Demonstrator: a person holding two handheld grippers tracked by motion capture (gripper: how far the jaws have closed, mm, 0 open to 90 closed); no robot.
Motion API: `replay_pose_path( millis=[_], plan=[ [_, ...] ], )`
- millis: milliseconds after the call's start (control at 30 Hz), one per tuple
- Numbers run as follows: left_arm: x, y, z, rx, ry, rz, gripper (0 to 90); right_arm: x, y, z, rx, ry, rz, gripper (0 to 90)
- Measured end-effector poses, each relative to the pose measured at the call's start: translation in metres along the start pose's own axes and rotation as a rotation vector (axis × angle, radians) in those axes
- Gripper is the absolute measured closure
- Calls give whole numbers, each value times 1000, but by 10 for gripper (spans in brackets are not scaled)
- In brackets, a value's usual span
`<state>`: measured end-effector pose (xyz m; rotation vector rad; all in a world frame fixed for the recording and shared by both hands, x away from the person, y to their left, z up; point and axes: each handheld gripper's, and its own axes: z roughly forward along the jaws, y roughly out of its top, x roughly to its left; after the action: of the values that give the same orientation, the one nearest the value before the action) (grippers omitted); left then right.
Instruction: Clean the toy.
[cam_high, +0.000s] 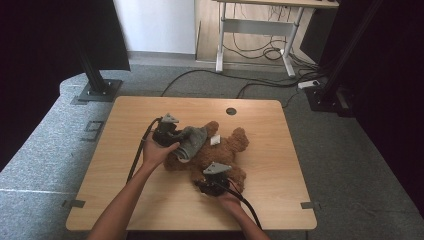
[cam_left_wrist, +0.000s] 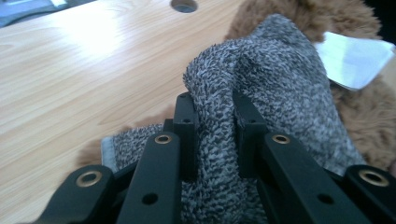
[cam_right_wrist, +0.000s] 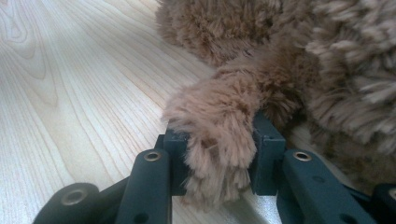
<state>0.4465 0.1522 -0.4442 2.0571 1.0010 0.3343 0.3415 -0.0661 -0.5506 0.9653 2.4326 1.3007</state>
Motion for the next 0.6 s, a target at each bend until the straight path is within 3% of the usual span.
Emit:
replay_pose_path(
  millis=[100,233,300,367,500,600],
  plan=[
    [9,-3,-6,-8,32,-17,745,0,0,0,1,0,3,660],
    [32,-21,-18,-36,22,-117,743,-1,0,0,1,3,7,660],
    [40,-31,-22,-36,28,-142,743,-1,0,0,1,3,8,660],
    [49,-44,-27,-42,7,-181,743,-1,0,0,0,4,10,660],
    [48,-57,-31,-58,-24,-189,745,-1,0,1,1,5,17,660],
    [43,-63,-35,-64,-29,-168,746,-2,0,1,1,7,20,660]
  ],
)
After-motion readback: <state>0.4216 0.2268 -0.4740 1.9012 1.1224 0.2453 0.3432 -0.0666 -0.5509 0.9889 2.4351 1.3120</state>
